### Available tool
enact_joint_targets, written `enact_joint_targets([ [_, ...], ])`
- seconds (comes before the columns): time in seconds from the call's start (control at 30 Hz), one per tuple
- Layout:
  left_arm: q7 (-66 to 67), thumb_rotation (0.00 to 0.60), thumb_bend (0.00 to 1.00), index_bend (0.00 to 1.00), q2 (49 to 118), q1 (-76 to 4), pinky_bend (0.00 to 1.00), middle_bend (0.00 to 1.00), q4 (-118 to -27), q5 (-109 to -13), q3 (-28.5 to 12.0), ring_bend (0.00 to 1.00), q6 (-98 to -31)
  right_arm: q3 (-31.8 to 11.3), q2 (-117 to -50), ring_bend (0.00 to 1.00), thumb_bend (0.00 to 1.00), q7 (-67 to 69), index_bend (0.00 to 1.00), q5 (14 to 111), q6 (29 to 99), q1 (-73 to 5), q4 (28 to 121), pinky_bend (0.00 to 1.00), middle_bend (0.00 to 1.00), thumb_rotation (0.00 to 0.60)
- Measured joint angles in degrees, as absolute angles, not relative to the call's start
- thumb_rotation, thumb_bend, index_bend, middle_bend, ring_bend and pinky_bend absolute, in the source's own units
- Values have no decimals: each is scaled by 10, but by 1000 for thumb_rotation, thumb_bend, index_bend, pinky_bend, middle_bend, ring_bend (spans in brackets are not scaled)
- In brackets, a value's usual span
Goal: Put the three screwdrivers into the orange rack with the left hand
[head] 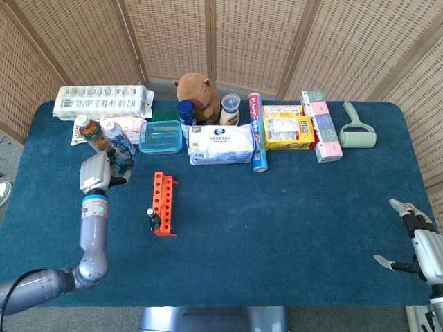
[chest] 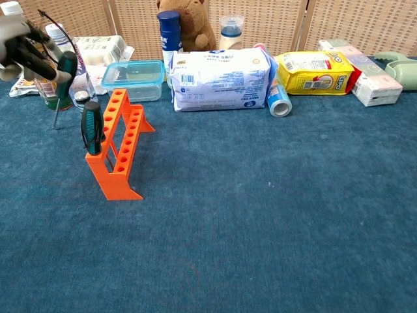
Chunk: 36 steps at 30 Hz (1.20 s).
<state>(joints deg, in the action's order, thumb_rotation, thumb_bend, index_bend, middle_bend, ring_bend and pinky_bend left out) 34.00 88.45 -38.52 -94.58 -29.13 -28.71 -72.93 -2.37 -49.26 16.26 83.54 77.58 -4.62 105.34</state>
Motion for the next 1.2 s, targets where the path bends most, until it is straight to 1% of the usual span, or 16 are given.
enact_joint_targets([
  [0.37,288,600,417,441,799,-343,872,798,-1076,-337,-278,740,-746,-22,-497,0,0,149,0,836,775,-47,1056,0,105,600],
  [0.63,246,600,417,441,761,-319,872,798,-1155,-385,-266,740,-756,-21,-499,0,0,143,0,837,777,-47,1056,0,105,600],
  [0.8,184,600,416,441,732,-295,872,798,-1203,-436,-258,739,-745,-20,-501,0,0,140,0,837,776,-47,1056,0,106,600],
  [0.97,127,600,416,440,705,-271,872,798,-1243,-496,-240,739,-735,-20,-502,0,0,137,0,837,776,-47,1056,0,106,600],
  [1.2,47,600,417,441,686,-253,872,798,-1256,-570,-217,740,-702,-19,-503,0,0,133,0,838,777,-47,1058,0,106,600],
])
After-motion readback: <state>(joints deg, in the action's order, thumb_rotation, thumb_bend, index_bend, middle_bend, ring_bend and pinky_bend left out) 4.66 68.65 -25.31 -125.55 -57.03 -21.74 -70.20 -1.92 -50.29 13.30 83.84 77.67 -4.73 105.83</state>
